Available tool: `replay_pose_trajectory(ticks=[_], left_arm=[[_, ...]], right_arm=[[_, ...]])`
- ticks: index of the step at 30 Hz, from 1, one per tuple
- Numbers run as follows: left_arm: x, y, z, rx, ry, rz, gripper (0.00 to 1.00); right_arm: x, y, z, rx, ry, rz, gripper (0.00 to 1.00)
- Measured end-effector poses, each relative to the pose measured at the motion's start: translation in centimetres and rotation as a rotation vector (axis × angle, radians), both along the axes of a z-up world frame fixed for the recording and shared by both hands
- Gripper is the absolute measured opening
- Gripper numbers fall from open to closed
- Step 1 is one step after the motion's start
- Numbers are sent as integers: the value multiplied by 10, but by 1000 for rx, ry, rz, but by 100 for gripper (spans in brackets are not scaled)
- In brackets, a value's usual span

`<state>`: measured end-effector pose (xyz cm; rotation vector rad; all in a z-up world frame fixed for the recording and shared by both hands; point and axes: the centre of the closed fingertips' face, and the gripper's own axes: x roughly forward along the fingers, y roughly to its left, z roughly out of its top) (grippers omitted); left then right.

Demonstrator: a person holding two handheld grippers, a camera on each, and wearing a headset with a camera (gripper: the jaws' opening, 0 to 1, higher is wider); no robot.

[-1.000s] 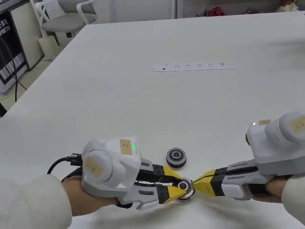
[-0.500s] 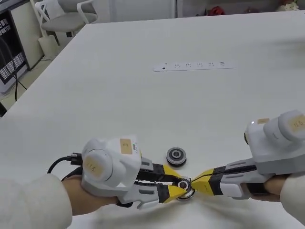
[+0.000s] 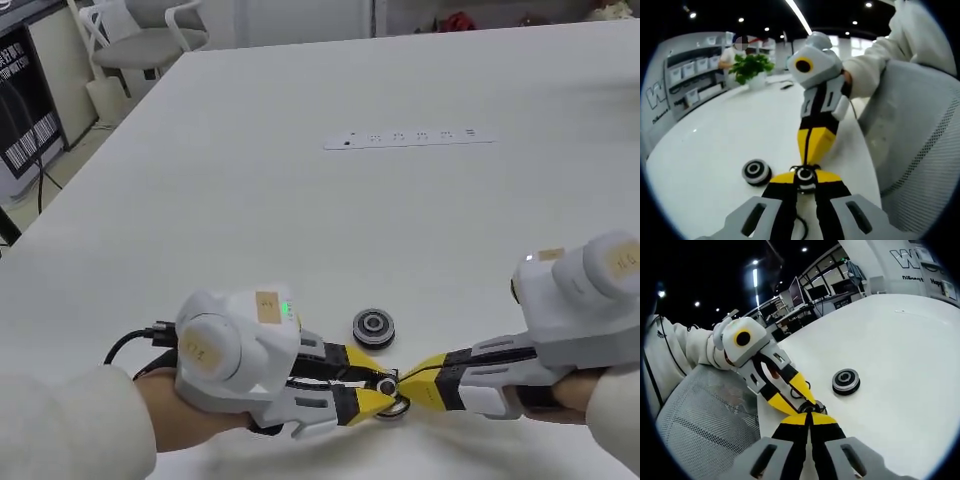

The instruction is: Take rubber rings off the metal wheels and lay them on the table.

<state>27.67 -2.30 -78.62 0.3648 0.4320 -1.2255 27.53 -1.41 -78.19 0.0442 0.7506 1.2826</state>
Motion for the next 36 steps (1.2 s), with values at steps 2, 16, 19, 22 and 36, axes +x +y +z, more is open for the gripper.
replay_pose_trajectory(ticks=[2,16,19,22,36], left_arm=[[0,0,0,0,-1,2,13],[1,1,0,5,4,25,14],[0,0,0,24,8,20,14],[0,1,1,49,11,8,14],[-7,14,44,51,-5,-19,36]], right_arm=[[0,1,1,1,-6,5,0],[1,2,3,20,-4,-5,0],[1,2,2,15,-1,-7,0],[1,2,2,8,-4,-3,0],[1,-9,11,1,1,-25,0]])
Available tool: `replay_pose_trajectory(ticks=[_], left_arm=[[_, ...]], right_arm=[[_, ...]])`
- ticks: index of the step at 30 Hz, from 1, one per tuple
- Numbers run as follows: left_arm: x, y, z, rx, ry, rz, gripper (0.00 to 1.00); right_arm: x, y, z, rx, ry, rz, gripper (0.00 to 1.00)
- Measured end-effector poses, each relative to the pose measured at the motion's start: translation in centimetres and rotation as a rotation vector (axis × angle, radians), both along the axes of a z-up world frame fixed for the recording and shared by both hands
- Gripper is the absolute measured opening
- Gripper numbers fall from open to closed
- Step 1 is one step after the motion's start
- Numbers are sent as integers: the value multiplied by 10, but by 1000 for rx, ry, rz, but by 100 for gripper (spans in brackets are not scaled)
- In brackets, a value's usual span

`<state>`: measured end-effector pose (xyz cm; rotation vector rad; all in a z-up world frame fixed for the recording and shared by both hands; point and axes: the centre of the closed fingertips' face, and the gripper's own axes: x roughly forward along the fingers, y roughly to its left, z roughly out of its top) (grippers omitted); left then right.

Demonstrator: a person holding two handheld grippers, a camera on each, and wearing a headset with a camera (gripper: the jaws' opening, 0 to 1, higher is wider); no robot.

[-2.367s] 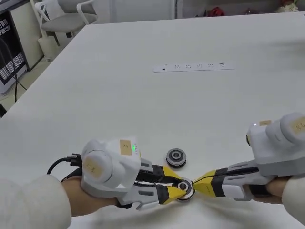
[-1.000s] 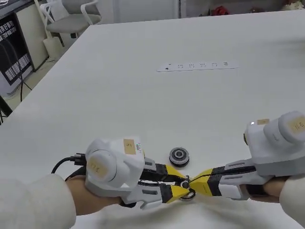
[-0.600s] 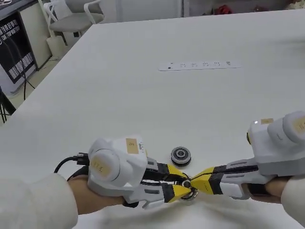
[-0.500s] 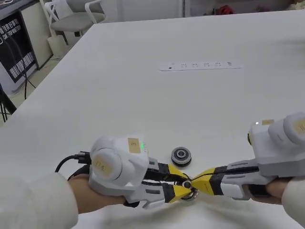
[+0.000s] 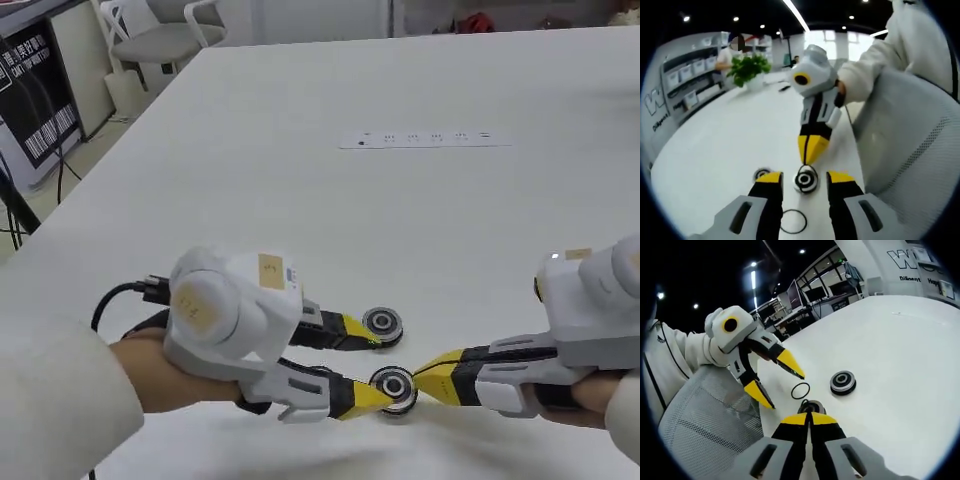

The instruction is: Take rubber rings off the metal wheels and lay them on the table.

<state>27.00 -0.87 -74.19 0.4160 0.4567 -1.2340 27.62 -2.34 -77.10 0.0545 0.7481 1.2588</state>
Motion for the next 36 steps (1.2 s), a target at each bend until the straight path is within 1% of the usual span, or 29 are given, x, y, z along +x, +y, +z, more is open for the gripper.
replay_pose_trajectory(ticks=[2,4,7,9,12,13,16,21,22,25,28,32,34,36], left_arm=[[-4,2,11,-11,10,5,42],[-8,5,24,-25,-4,3,45],[-11,13,43,-56,-6,22,48],[-13,17,51,-64,-19,28,51],[-16,28,62,-68,-32,42,55],[-16,30,63,-67,-33,43,57],[-22,41,68,-59,-39,55,61],[-28,60,71,-39,-55,76,64],[-29,64,72,-41,-55,82,65],[-32,77,74,-63,-40,122,67],[-37,89,74,-60,-43,143,68],[-42,106,76,-75,-43,172,70],[-43,112,75,-78,-40,183,71],[-44,122,72,-79,-39,202,71]], right_arm=[[0,-4,1,-3,-5,-3,0],[0,-6,6,1,-11,-11,0],[-1,-9,17,14,-17,-32,0],[-1,-11,22,19,-23,-42,0],[-3,-15,33,26,-34,-57,0],[-3,-16,34,26,-35,-58,0],[-5,-19,43,26,-46,-71,0],[-9,-18,57,35,-54,-88,0],[-9,-17,59,37,-55,-90,0],[-12,-12,65,39,-59,-90,0],[-14,-7,70,40,-64,-89,0],[-16,2,75,31,-74,-76,0],[-17,5,78,28,-77,-70,0],[-19,12,81,26,-83,-55,0]])
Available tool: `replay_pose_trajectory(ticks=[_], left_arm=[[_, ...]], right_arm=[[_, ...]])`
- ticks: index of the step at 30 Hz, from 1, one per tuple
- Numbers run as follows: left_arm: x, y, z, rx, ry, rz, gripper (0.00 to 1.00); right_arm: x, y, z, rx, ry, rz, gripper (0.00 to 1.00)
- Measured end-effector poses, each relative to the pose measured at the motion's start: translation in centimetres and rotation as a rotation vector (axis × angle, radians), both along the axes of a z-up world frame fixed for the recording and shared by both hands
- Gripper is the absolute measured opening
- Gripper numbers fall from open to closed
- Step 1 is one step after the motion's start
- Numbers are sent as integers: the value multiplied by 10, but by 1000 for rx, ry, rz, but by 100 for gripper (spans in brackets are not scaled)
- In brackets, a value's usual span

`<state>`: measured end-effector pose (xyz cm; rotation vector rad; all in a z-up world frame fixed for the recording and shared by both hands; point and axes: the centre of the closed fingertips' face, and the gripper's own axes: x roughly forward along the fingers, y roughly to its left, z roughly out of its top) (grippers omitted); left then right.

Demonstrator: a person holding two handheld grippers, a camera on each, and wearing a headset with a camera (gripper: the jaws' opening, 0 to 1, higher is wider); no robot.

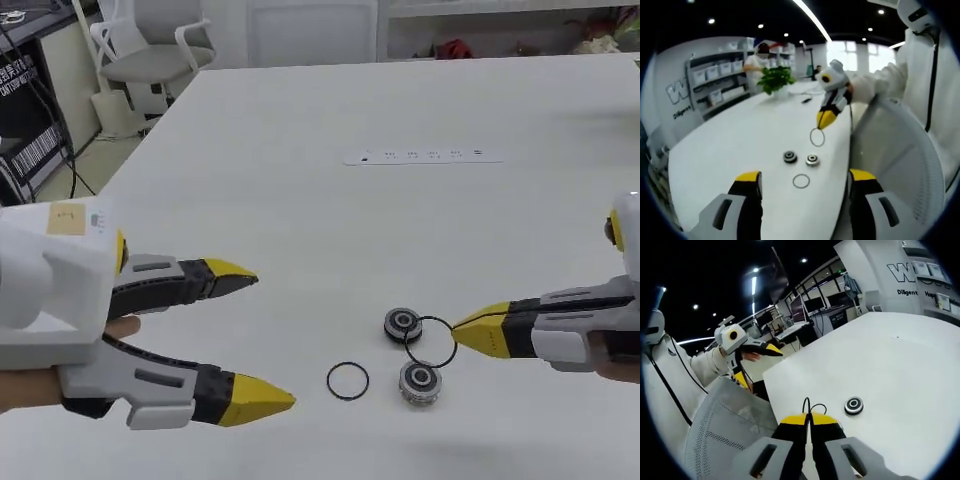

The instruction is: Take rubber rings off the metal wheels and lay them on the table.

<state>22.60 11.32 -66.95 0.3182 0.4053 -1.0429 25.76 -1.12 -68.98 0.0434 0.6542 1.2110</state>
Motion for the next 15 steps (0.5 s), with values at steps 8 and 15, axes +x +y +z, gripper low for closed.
replay_pose_trajectory(ticks=[8,15], left_arm=[[-5,23,-17,20,17,52,75],[-10,31,-37,20,51,93,76]], right_arm=[[-4,19,4,-3,-9,37,0],[-4,31,5,-11,-3,66,0]])
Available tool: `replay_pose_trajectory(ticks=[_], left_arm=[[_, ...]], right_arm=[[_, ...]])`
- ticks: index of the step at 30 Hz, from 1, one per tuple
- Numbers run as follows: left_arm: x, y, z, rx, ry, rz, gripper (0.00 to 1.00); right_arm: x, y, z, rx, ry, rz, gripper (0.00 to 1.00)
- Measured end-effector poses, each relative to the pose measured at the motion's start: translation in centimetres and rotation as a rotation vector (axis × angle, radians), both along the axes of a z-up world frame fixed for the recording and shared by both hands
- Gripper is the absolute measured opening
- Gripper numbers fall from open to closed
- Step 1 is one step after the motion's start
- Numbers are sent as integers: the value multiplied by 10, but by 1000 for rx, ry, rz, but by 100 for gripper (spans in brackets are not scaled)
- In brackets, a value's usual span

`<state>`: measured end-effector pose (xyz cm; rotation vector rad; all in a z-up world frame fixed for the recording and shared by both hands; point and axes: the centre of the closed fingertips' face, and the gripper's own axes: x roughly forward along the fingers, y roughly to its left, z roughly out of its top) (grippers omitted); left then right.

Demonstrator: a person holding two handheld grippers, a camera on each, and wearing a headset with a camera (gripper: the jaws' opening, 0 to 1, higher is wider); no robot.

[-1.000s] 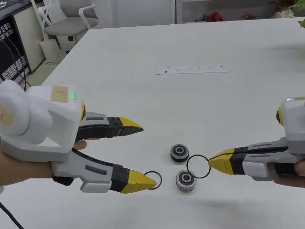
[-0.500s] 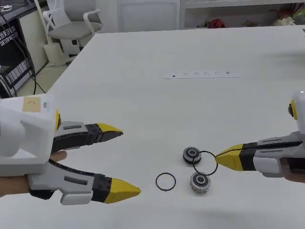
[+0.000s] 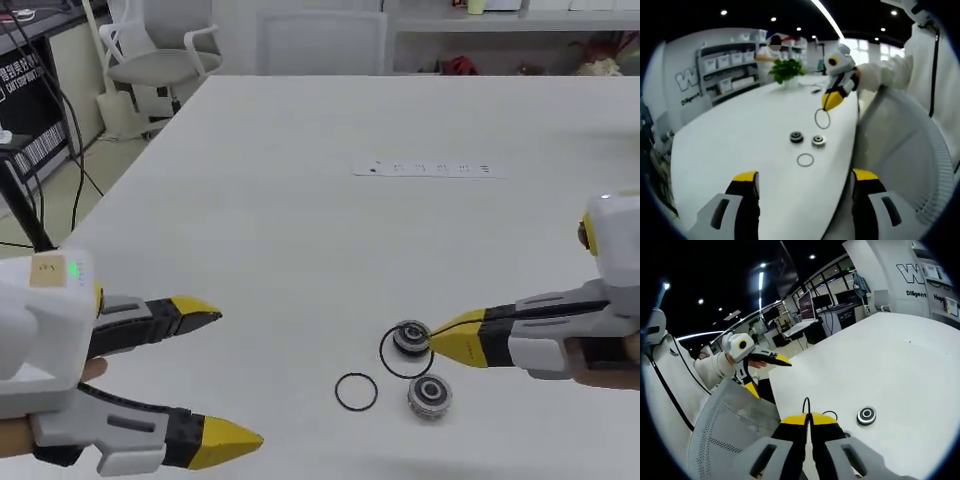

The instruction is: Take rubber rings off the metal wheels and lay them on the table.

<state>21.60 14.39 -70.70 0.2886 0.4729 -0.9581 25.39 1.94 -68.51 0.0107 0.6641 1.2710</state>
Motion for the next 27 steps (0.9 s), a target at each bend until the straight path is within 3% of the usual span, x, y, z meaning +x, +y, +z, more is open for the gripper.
replay_pose_trajectory(ticks=[4,17,27], left_arm=[[-3,2,-7,-11,18,14,76],[-3,7,-14,-26,25,53,77],[-3,2,-17,-42,29,48,76]], right_arm=[[1,8,-2,-4,12,14,0],[3,27,-18,-28,55,36,0],[2,35,-45,-85,91,47,0]])
